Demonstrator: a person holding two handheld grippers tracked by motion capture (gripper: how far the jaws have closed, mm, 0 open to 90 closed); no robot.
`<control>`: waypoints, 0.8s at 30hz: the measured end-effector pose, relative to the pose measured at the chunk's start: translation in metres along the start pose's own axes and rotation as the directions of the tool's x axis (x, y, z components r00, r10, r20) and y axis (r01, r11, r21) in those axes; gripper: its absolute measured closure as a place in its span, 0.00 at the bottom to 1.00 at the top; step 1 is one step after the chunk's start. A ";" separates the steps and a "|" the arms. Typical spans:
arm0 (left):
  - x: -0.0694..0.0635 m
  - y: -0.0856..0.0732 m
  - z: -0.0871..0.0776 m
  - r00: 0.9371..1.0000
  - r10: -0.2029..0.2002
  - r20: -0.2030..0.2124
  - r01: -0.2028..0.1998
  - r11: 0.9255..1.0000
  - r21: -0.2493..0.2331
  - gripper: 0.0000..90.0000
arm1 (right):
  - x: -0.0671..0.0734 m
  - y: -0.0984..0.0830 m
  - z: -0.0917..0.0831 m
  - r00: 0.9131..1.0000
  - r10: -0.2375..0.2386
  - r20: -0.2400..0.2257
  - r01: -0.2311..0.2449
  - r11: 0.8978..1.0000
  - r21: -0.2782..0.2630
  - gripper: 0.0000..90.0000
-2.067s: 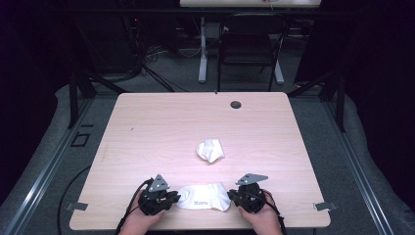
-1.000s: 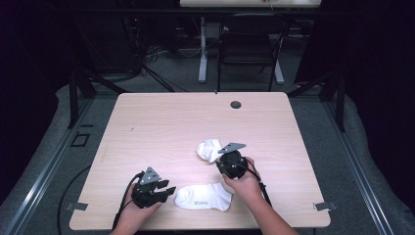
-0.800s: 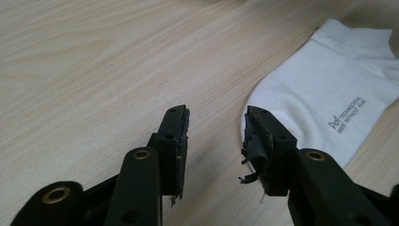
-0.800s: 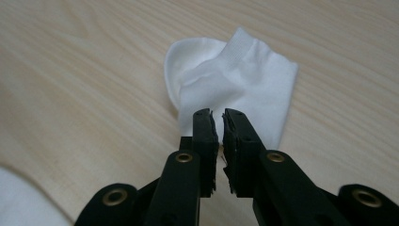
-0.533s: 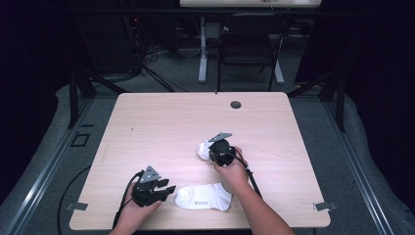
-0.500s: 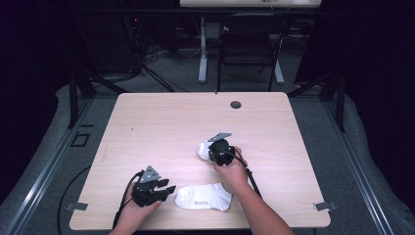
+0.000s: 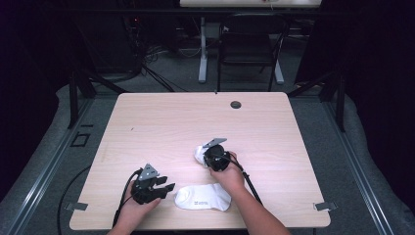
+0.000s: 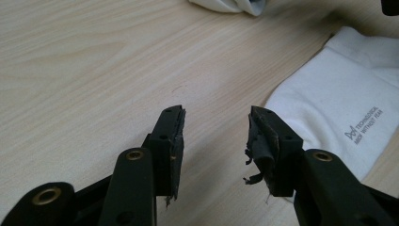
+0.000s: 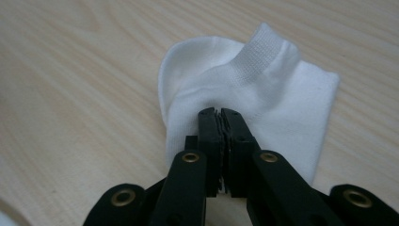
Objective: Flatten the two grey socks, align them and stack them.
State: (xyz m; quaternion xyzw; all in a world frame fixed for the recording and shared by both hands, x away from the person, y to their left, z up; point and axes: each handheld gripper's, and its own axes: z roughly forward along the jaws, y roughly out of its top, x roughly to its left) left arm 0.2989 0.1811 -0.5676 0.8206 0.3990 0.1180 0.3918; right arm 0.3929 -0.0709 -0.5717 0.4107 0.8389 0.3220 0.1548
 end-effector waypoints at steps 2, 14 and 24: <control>0.001 0.001 0.000 1.000 0.004 -0.006 -0.004 1.000 -0.002 0.62 | 0.005 -0.001 -0.002 1.000 -0.023 -0.018 0.023 1.000 0.004 0.97; 0.003 0.002 0.000 1.000 -0.004 -0.019 0.004 1.000 -0.007 0.62 | 0.047 -0.009 -0.010 0.991 -0.094 -0.098 0.097 0.995 0.029 0.97; 0.006 0.002 0.001 1.000 -0.004 -0.030 0.004 1.000 -0.005 0.62 | 0.051 -0.003 -0.025 0.990 -0.102 -0.099 0.098 0.994 -0.052 0.86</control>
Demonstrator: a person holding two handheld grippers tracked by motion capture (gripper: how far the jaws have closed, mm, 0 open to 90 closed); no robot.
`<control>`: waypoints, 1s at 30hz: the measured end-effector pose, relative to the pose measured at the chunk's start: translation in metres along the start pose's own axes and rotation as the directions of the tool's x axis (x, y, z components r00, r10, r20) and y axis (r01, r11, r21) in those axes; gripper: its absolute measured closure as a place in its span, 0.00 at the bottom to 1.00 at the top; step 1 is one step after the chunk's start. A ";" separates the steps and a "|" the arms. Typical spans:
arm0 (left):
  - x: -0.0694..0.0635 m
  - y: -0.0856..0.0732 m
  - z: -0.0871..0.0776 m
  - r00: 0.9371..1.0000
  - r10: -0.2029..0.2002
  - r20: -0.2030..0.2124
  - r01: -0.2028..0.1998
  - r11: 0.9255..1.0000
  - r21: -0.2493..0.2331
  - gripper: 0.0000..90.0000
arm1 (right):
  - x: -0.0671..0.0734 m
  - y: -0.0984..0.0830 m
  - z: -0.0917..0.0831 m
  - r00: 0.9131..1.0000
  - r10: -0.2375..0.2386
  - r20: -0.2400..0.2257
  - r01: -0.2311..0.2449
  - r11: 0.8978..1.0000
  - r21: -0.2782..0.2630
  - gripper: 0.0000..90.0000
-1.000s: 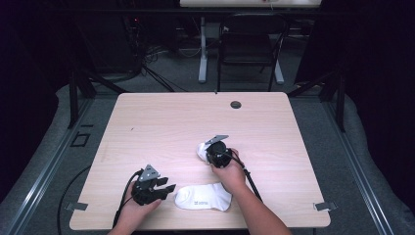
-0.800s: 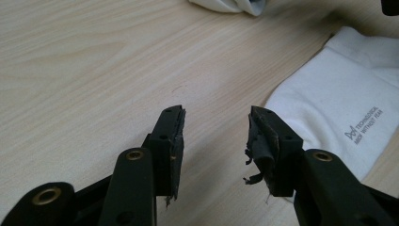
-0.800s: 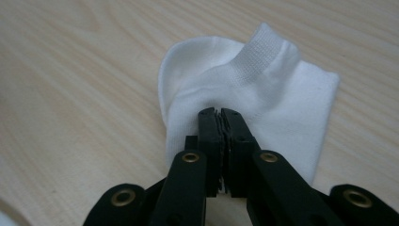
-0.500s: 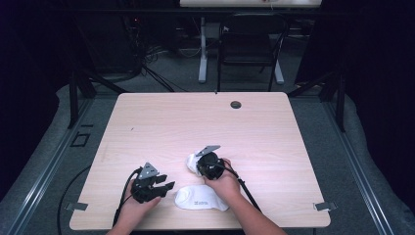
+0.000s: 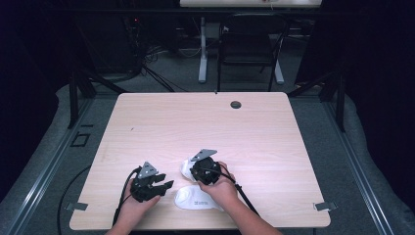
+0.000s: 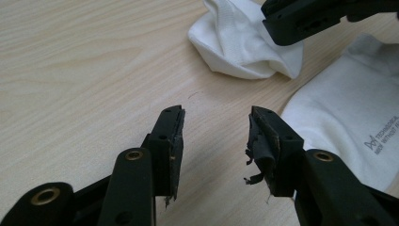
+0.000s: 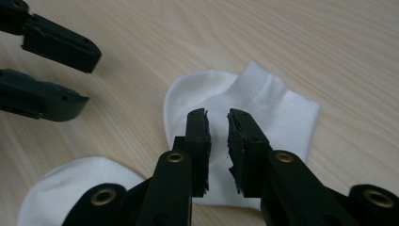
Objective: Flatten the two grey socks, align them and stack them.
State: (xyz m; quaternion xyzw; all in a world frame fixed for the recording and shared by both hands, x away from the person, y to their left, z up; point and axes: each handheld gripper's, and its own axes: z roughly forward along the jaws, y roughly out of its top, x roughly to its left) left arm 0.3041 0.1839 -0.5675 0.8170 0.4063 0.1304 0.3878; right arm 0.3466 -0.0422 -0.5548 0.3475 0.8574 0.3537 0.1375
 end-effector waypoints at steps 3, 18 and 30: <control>0.000 0.000 0.001 1.000 0.004 -0.001 -0.004 1.000 0.002 0.62 | 0.004 0.003 -0.001 1.000 -0.015 -0.012 0.015 1.000 0.005 0.83; 0.006 0.010 0.001 0.999 -0.043 -0.008 0.043 0.999 -0.021 0.61 | 0.013 -0.001 0.015 0.999 -0.035 -0.019 0.036 0.997 0.065 0.96; 0.004 0.036 0.021 0.999 -0.031 -0.032 0.030 0.999 -0.020 0.62 | 0.006 0.001 -0.001 0.998 0.059 -0.015 -0.059 0.998 -0.026 0.98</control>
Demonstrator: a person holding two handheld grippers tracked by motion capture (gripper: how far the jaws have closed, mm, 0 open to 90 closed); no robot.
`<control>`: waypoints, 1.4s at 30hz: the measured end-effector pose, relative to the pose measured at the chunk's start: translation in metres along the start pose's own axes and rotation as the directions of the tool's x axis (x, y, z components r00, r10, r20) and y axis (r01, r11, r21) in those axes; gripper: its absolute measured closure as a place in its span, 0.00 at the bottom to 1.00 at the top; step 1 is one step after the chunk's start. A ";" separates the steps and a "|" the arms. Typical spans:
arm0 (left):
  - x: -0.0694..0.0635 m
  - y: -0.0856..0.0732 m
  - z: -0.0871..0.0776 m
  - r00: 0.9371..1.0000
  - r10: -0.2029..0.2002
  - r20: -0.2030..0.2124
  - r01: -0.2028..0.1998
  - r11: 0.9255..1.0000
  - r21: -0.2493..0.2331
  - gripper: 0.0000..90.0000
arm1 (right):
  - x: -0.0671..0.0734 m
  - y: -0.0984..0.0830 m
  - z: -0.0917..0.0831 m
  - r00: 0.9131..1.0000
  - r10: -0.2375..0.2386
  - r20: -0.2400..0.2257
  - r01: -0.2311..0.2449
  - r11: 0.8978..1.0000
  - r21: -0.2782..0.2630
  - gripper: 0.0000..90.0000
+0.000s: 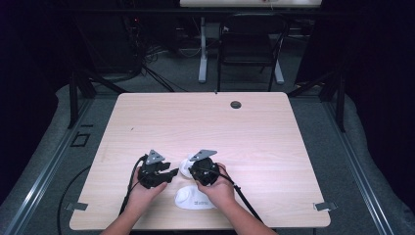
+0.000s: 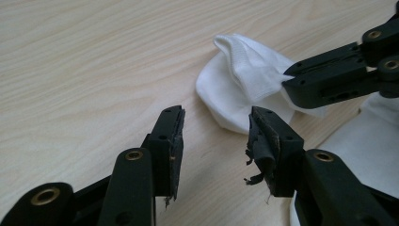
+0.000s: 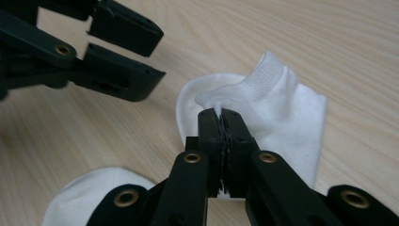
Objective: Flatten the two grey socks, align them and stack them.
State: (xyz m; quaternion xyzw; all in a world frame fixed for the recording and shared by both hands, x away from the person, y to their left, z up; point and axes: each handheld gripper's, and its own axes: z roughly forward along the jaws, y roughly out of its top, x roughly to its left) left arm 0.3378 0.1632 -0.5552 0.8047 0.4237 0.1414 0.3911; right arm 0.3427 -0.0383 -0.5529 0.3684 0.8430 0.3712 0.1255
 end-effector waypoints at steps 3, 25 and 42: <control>0.000 0.001 0.006 1.000 -0.011 0.003 0.011 1.000 0.013 0.62 | -0.002 0.001 -0.003 1.000 0.007 0.003 -0.007 1.000 -0.016 0.98; -0.002 0.007 0.025 0.998 -0.055 -0.031 0.056 0.997 0.044 0.59 | -0.006 -0.002 -0.017 0.998 0.066 -0.005 -0.066 0.995 -0.076 0.98; -0.004 -0.005 0.026 0.994 0.062 -0.086 -0.054 0.994 0.094 0.88 | -0.043 -0.015 -0.046 0.986 0.148 0.078 -0.138 0.983 -0.122 0.98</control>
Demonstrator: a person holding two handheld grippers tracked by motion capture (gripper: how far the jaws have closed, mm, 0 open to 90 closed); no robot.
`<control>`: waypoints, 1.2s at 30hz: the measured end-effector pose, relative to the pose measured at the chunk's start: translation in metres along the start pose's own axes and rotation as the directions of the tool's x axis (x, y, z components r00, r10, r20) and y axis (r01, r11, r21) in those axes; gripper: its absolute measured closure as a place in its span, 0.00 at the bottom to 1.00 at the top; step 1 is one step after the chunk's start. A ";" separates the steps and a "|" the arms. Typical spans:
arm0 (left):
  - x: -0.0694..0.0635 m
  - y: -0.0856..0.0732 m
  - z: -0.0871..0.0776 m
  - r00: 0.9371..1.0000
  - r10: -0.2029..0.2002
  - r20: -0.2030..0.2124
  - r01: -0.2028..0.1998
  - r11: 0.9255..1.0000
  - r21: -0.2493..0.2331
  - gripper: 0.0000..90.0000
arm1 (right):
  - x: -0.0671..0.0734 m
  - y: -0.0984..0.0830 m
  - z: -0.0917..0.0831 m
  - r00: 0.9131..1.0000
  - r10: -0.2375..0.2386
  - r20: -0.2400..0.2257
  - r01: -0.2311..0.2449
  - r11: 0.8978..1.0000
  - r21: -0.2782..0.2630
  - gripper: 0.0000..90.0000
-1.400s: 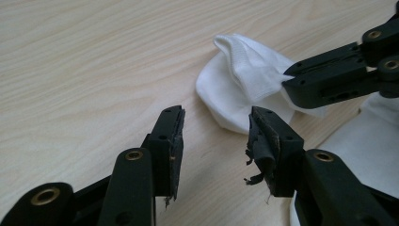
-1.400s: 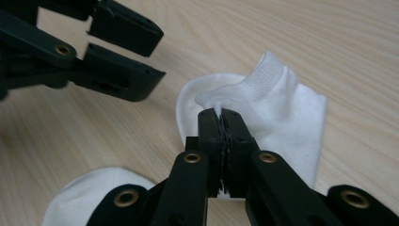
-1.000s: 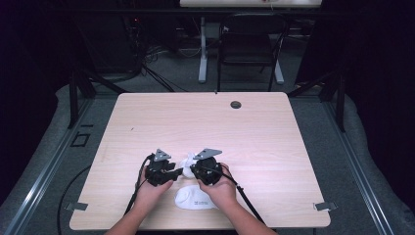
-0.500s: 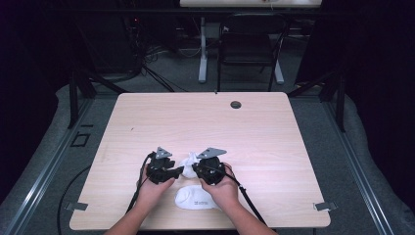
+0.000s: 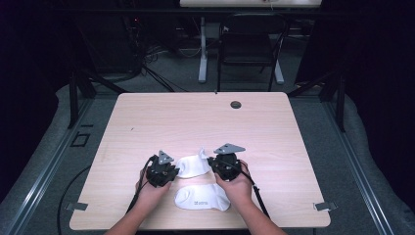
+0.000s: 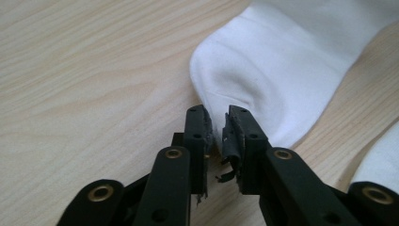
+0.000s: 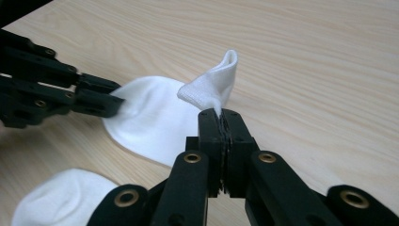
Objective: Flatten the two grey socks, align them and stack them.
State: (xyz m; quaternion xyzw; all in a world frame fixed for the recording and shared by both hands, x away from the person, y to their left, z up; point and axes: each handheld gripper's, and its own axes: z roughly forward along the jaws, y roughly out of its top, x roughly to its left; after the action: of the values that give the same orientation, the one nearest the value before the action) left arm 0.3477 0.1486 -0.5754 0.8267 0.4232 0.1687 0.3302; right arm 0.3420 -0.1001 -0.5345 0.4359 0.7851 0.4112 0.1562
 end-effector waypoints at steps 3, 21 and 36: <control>0.002 -0.001 -0.001 1.000 -0.002 0.001 0.002 1.000 0.006 0.90 | -0.009 -0.007 -0.004 1.000 0.013 0.018 -0.013 1.000 0.014 0.98; 0.000 0.001 0.001 1.000 0.015 0.003 -0.015 1.000 0.007 0.94 | -0.021 -0.027 -0.022 0.998 0.064 0.029 -0.064 0.998 -0.025 0.92; 0.002 -0.001 -0.001 1.000 0.019 0.022 -0.020 1.000 0.010 0.94 | -0.026 -0.032 0.018 0.997 0.050 0.064 -0.057 0.992 0.112 0.94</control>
State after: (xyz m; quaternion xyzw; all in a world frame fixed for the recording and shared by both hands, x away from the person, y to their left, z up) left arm 0.3478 0.1505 -0.5754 0.8342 0.4123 0.1607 0.3292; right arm 0.3505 -0.1211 -0.5734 0.4773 0.7903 0.3561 0.1441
